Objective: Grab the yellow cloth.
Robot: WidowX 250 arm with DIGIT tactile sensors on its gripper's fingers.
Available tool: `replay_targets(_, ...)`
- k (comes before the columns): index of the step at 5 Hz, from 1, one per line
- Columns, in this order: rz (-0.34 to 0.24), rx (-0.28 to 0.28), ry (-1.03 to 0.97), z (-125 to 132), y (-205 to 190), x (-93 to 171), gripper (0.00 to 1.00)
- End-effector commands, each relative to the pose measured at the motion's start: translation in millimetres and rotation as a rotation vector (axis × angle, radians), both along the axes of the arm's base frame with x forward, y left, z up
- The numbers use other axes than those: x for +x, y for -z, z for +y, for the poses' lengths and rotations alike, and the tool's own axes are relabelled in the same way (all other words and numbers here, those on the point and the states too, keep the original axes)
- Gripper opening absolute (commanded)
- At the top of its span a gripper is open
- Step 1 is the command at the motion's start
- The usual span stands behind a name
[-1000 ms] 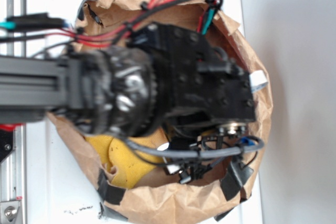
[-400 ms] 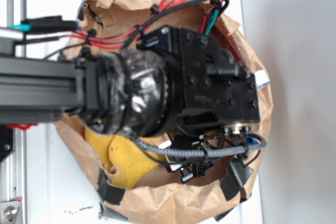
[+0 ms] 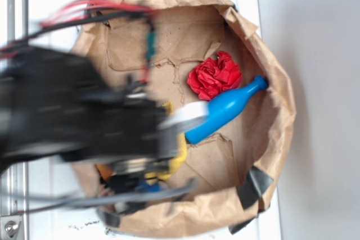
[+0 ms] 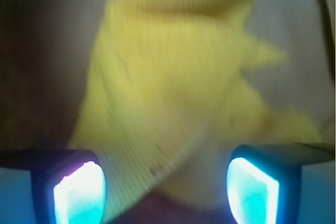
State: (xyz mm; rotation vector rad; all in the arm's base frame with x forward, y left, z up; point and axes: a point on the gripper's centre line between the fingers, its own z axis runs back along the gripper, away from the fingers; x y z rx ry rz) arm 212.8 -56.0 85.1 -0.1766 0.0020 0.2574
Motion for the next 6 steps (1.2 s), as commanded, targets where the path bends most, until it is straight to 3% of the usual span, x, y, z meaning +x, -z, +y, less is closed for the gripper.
replay_targets(1, -0.08, 0.009, 0.074, -17.1, -2.5, -38.5, 1.0)
replay_targets(2, -0.071, 0.003, -0.004, -15.0, -4.4, -25.5, 1.0)
replay_targets(6, -0.051, 0.089, -0.153, 2.3, 9.0, 19.8, 1.0)
